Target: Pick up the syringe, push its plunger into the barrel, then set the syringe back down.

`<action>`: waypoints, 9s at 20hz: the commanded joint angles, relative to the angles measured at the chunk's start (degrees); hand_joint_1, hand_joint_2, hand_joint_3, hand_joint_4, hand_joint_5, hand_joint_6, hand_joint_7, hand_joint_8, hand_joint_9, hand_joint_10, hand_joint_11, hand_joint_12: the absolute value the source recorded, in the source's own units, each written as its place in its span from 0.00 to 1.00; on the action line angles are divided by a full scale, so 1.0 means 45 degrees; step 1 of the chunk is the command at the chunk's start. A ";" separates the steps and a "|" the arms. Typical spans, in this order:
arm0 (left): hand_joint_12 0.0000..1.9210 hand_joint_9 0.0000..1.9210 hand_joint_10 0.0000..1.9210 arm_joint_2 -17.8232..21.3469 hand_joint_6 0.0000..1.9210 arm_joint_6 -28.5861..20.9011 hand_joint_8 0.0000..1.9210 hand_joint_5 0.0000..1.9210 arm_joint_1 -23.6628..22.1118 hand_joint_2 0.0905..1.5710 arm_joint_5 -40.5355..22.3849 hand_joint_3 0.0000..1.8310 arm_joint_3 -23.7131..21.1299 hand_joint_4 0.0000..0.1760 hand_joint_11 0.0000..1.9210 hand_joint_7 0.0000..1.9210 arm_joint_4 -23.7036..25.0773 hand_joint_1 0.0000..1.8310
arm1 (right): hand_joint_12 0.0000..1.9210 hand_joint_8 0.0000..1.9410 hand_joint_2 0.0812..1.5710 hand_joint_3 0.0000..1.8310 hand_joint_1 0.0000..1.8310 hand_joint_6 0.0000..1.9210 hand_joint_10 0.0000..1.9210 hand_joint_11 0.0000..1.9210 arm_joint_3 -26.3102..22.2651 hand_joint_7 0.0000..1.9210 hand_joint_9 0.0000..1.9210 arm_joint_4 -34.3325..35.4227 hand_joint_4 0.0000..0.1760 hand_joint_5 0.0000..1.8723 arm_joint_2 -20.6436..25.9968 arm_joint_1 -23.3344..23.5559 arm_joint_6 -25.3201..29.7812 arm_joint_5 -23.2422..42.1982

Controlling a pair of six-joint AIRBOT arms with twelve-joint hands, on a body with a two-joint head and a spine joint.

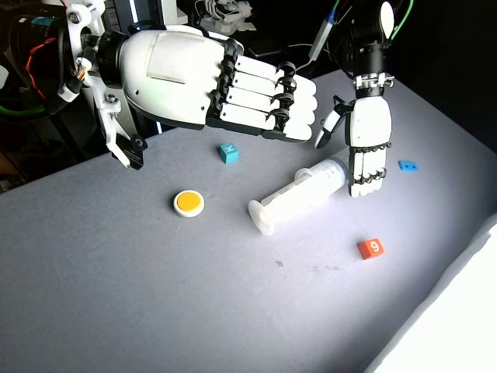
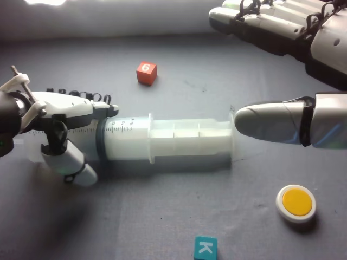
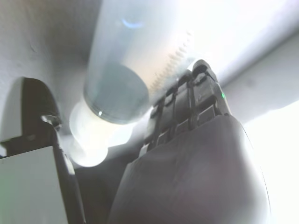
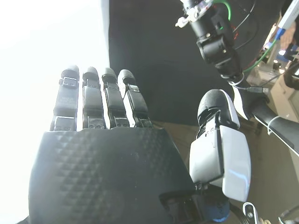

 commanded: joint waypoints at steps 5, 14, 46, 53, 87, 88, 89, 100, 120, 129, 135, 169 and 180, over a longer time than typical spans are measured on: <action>0.00 0.00 0.00 -0.0257 0.00 0.0023 0.00 0.00 0.0223 0.57 -0.0482 0.01 0.0121 0.00 0.00 0.00 0.0207 0.57 | 0.00 0.00 0.69 0.00 0.01 0.00 0.00 0.00 -0.0040 0.01 0.00 -0.0001 0.00 0.02 0.0034 0.0067 0.0145 0.1680; 0.13 0.02 0.00 -0.0373 0.00 0.0023 0.00 0.02 0.0511 0.55 -0.0672 0.00 0.0243 0.00 0.00 0.02 0.0205 0.57 | 0.00 0.00 0.68 0.00 0.01 0.01 0.00 0.00 -0.0048 0.02 0.01 -0.0001 0.00 0.04 0.0035 0.0061 0.0175 0.1768; 0.73 0.46 0.59 0.0471 0.56 0.0019 0.62 0.45 -0.1372 0.72 -0.0797 0.00 0.0387 0.00 0.36 0.50 -0.1089 0.67 | 0.00 0.00 0.69 0.00 0.02 0.00 0.00 0.01 -0.0080 0.03 0.02 0.2548 0.00 0.04 0.0091 -0.0660 -0.1042 0.2008; 0.74 0.47 0.60 0.1035 0.56 0.0019 0.63 0.44 -0.1567 0.72 -0.2670 0.00 0.0869 0.00 0.36 0.50 -0.1534 0.67 | 0.00 0.00 0.69 0.00 0.00 0.00 0.00 0.00 -0.0215 0.00 0.00 0.7356 0.00 0.03 -0.0003 -0.0431 -0.2775 0.2712; 0.79 0.45 0.65 0.1876 0.56 0.0055 0.65 0.45 -0.2759 0.72 -0.7657 0.00 0.1878 0.00 0.35 0.49 -0.1354 0.66 | 0.00 0.00 0.66 0.00 0.00 0.00 0.00 0.00 0.2084 0.00 0.00 0.8367 0.00 0.00 -0.4173 0.1361 0.4783 0.4306; 0.78 0.43 0.71 0.1876 0.57 0.0054 0.63 0.43 -0.2756 0.72 -0.7606 0.00 0.1887 0.00 0.35 0.47 -0.1354 0.73 | 0.00 0.00 0.66 0.00 0.00 0.00 0.00 0.00 0.1940 0.00 0.00 0.8355 0.00 0.00 -0.4024 0.1428 0.4783 0.4418; 0.79 0.43 0.73 0.1877 0.57 0.0054 0.64 0.42 -0.2756 0.73 -0.7437 0.00 0.1877 0.00 0.35 0.46 -0.1354 0.74 | 0.00 0.00 0.66 0.00 0.00 0.00 0.00 0.00 0.1740 0.00 0.00 0.8322 0.00 0.00 -0.3804 0.1513 0.4783 0.4559; 0.82 0.42 0.74 0.1951 0.57 0.0052 0.65 0.41 -0.3138 0.73 -0.6292 0.00 0.1603 0.00 0.34 0.46 -0.1832 0.74 | 0.00 0.00 0.66 0.00 0.00 0.00 0.00 0.00 0.0749 0.00 0.00 0.8881 0.00 0.00 -0.3177 0.1036 0.4199 0.4898; 0.81 0.45 0.67 0.1952 0.58 0.0052 0.64 0.44 -0.3504 0.73 -0.6115 0.00 0.1496 0.00 0.34 0.49 -0.2111 0.66 | 0.00 0.00 0.66 0.00 0.00 0.00 0.00 0.00 0.1937 0.00 0.00 0.9207 0.00 0.00 -0.5748 0.0717 0.3698 0.4770; 0.82 0.45 0.69 0.1976 0.57 0.0054 0.64 0.45 -0.3506 0.72 -0.6119 0.00 0.1479 0.00 0.35 0.49 -0.2348 0.66 | 0.00 0.00 0.66 0.00 0.00 0.00 0.00 0.00 0.2020 0.00 0.00 0.9174 0.00 0.00 -0.7242 0.1130 0.3377 0.5179; 0.82 0.45 0.67 0.1971 0.60 0.0052 0.65 0.43 -0.3504 0.73 -0.6206 0.00 0.1445 0.00 0.34 0.48 -0.2436 0.66 | 0.00 0.00 0.66 0.00 0.00 0.00 0.00 0.00 0.2324 0.00 0.00 0.8706 0.00 0.00 -0.8176 0.1275 0.3375 0.5033; 0.81 0.43 0.73 0.1866 0.60 0.0054 0.62 0.42 -0.3580 0.73 -0.6002 0.00 0.1462 0.00 0.34 0.47 -0.2435 0.74 | 0.00 0.00 0.66 0.00 0.00 0.00 0.00 0.00 0.5122 0.00 0.00 0.7493 0.00 0.00 -1.3034 0.1007 0.3098 0.4269; 0.79 0.43 0.71 0.1868 0.63 0.0069 0.60 0.42 -0.3548 0.73 -0.5855 0.00 0.1449 0.00 0.34 0.47 -0.2316 0.74 | 0.00 0.00 0.66 0.00 0.00 0.00 0.00 0.00 0.4699 0.00 0.00 0.7038 0.00 0.00 -1.2043 0.1088 0.3240 0.4557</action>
